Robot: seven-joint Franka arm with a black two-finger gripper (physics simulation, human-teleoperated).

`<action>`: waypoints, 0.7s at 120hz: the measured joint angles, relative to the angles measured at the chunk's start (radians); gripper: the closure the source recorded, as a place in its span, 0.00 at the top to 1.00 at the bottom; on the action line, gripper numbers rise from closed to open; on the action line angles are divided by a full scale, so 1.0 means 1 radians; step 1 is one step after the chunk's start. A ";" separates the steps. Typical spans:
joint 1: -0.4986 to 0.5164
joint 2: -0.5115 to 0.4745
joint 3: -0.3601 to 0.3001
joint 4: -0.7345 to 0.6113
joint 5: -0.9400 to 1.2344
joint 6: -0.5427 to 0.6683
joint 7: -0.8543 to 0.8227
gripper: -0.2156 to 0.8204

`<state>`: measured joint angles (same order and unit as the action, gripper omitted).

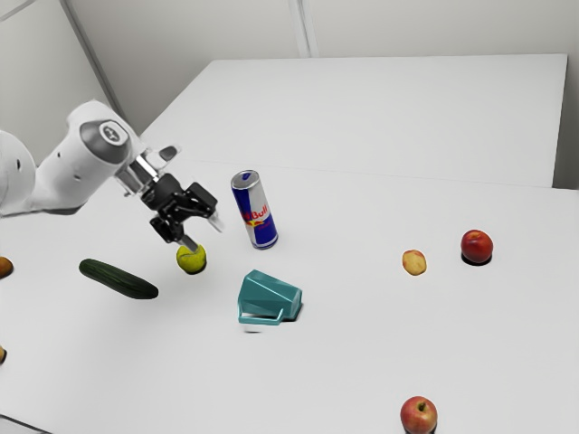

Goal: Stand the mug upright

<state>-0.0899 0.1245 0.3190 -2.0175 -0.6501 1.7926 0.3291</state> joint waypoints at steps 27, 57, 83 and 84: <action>-0.021 -0.005 -0.004 -0.097 -0.070 0.030 0.060 0.79; -0.064 0.010 -0.004 -0.127 -0.135 0.069 0.117 0.79; -0.067 0.051 -0.013 -0.127 -0.179 0.092 0.151 0.79; -0.068 0.053 -0.013 -0.127 -0.180 0.093 0.152 0.79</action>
<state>-0.1574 0.1772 0.3057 -2.1449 -0.8305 1.8853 0.4815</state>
